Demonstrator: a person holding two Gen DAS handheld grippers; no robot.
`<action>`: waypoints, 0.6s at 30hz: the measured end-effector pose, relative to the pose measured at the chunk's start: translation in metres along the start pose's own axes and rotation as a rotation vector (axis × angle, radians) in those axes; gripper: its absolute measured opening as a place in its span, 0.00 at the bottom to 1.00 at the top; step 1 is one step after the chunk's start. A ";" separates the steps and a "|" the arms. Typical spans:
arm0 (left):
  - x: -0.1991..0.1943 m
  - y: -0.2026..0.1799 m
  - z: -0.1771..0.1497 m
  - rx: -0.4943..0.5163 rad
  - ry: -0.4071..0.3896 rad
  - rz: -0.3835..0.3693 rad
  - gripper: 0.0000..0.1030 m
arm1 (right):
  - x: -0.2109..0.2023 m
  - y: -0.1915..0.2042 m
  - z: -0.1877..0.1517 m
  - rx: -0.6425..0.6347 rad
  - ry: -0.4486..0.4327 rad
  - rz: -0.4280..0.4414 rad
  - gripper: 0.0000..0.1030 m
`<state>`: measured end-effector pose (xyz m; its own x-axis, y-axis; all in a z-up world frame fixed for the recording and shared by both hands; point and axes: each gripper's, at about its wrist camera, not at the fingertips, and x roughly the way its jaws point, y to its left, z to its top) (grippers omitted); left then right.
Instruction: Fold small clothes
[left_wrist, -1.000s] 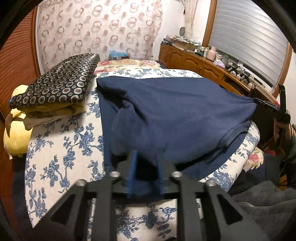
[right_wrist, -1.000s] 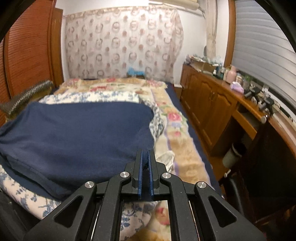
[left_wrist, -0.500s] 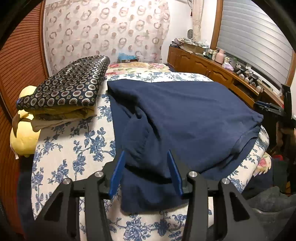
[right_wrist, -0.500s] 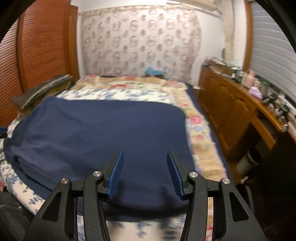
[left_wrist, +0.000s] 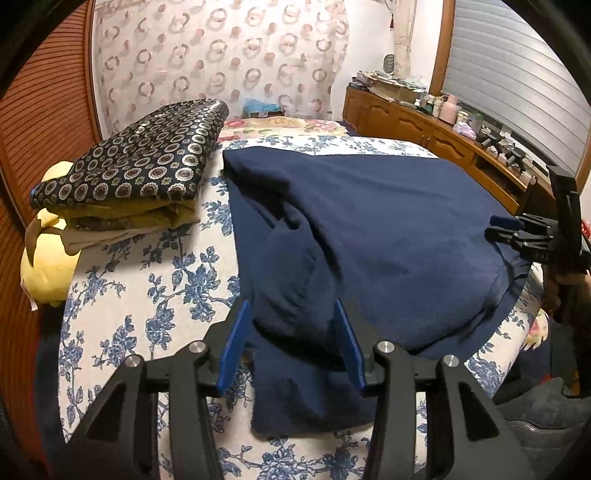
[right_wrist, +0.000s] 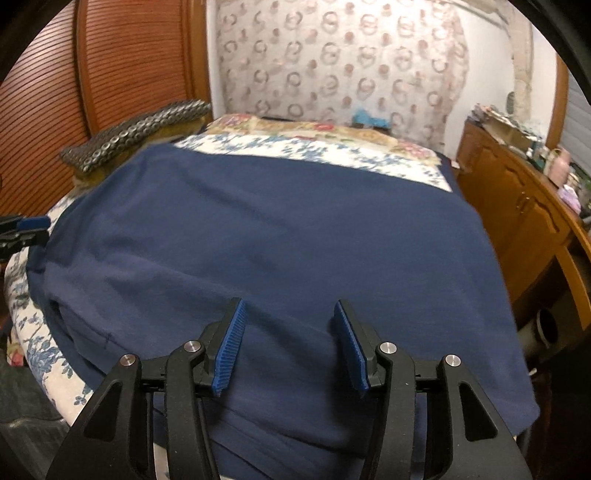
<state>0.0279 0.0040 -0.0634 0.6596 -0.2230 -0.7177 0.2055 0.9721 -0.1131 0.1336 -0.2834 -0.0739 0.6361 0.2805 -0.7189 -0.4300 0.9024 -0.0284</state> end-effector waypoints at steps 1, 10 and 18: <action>0.001 0.001 -0.001 -0.003 0.001 0.000 0.44 | 0.003 0.003 0.000 -0.007 0.009 0.005 0.54; 0.002 0.021 0.001 -0.063 -0.041 -0.001 0.44 | 0.015 0.010 -0.002 -0.042 0.060 0.006 0.69; 0.020 0.025 0.014 -0.074 -0.018 -0.072 0.39 | 0.016 0.011 -0.005 -0.036 0.055 0.009 0.76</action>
<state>0.0565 0.0231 -0.0709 0.6578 -0.2933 -0.6938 0.1993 0.9560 -0.2152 0.1356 -0.2712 -0.0892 0.5964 0.2693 -0.7561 -0.4592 0.8871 -0.0462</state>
